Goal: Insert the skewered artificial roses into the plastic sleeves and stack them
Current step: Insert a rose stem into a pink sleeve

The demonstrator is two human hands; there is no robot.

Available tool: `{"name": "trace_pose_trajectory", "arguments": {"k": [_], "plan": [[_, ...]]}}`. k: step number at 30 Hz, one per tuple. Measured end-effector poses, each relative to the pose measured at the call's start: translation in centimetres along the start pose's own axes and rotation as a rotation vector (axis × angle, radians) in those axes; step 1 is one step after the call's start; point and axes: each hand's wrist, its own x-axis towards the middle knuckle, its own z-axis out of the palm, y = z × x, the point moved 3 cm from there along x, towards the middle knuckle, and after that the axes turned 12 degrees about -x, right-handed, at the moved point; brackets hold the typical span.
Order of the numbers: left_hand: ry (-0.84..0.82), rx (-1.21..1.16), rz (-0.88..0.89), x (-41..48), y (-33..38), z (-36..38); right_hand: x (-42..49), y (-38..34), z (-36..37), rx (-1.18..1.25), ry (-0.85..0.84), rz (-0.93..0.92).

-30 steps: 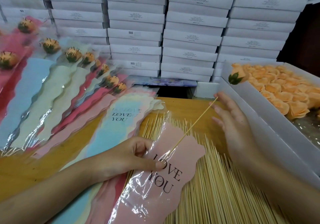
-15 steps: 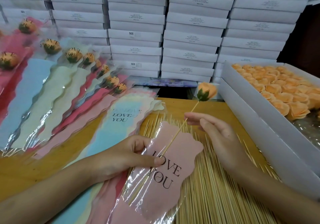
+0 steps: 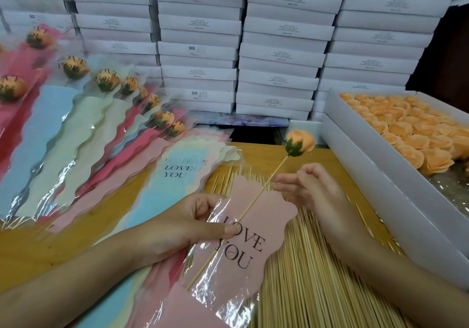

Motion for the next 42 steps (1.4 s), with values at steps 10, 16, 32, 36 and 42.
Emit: {"name": "trace_pose_trajectory", "arguments": {"k": [10,16,32,36,42], "plan": [[0.006,0.057,-0.058,-0.1,0.0,0.0,1.0,1.5,-2.1,0.207,0.293,0.119],[0.000,-0.001,-0.080,-0.1,0.0,0.2,1.0,1.5,-2.2,0.133,0.309,0.082],[0.072,0.050,-0.055,-0.1,-0.1,0.0,0.1,0.8,-1.1,-0.091,0.134,-0.015],[0.059,0.063,-0.054,-0.1,0.0,0.0,0.1,0.7,-1.1,-0.097,0.120,-0.021],[0.035,0.018,-0.042,-0.1,-0.2,-0.1,-0.2,0.3,-0.8,-0.102,0.067,-0.052]]}}
